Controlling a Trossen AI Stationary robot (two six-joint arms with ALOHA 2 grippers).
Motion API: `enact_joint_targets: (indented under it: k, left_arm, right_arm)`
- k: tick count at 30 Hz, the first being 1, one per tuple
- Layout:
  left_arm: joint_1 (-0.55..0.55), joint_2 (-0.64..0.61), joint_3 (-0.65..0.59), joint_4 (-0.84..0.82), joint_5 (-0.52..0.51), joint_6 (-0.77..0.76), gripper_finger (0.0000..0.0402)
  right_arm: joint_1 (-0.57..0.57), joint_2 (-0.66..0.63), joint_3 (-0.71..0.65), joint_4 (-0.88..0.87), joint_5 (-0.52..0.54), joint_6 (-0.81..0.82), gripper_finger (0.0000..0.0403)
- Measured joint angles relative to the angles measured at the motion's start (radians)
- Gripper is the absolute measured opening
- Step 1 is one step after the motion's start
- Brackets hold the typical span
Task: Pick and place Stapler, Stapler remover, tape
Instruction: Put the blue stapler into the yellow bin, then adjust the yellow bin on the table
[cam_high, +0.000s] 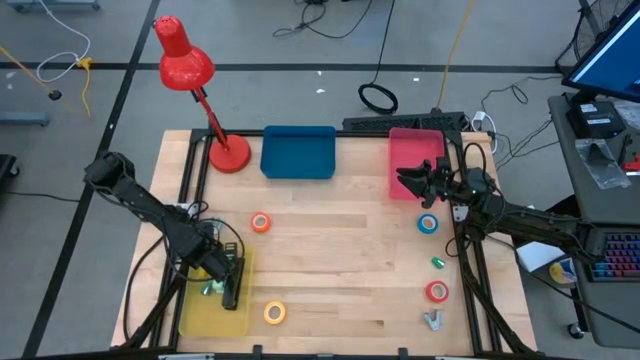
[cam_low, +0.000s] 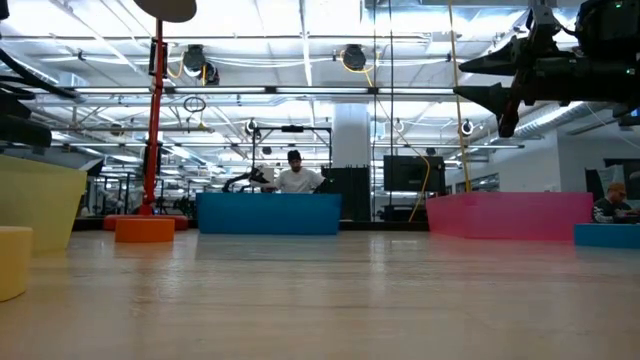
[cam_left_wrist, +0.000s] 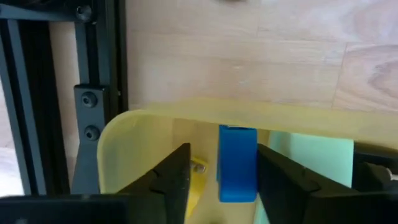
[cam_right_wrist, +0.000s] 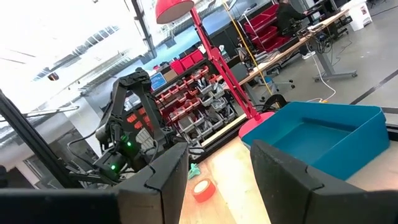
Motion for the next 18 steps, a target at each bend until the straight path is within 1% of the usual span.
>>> enact_joint_targets:
  k: [5, 9, 13, 15, 18]
  left_arm:
    - [0.000, -0.037, 0.000, -0.002, 0.019, 0.001, 0.0222]
    - [0.000, -0.092, 0.000, -0.020, 0.017, -0.001, 0.0247]
    - [0.000, -0.144, 0.000, -0.054, 0.009, -0.004, 0.0255]
    - [0.000, -0.170, 0.000, -0.063, 0.006, -0.005, 0.0253]
    - [0.000, -0.206, 0.000, -0.069, -0.034, -0.004, 0.0247]
  right_arm:
    - [0.000, 0.000, 0.000, 0.000, 0.001, 0.079, 0.0167]
    - [0.000, 0.000, 0.000, 0.000, 0.000, 0.083, 0.0167]
    - [0.000, -0.001, 0.000, 0.001, -0.007, 0.076, 0.0167]
    - [0.000, 0.000, 0.000, 0.015, -0.049, 0.049, 0.0167]
    - [0.000, -0.001, 0.009, 0.030, -0.129, -0.007, 0.0166]
